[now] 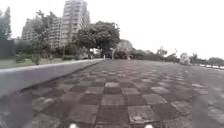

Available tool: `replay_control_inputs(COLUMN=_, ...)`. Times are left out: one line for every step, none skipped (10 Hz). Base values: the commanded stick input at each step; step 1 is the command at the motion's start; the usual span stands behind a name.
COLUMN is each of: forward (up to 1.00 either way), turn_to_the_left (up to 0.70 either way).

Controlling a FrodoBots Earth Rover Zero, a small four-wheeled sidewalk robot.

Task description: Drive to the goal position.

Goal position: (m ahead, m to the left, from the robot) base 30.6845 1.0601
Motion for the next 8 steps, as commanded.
replay_control_inputs(forward=1.0, turn_to_the_left=-0.4)
replay_control_inputs(forward=1.0, turn_to_the_left=-0.4)
replay_control_inputs(forward=1.0, turn_to_the_left=-0.4)
replay_control_inputs(forward=1.0, turn_to_the_left=-0.19)
replay_control_inputs(forward=1.0, turn_to_the_left=0.0)
replay_control_inputs(forward=1.0, turn_to_the_left=0.0)
replay_control_inputs(forward=1.0, turn_to_the_left=0.0)
replay_control_inputs(forward=1.0, turn_to_the_left=0.0)
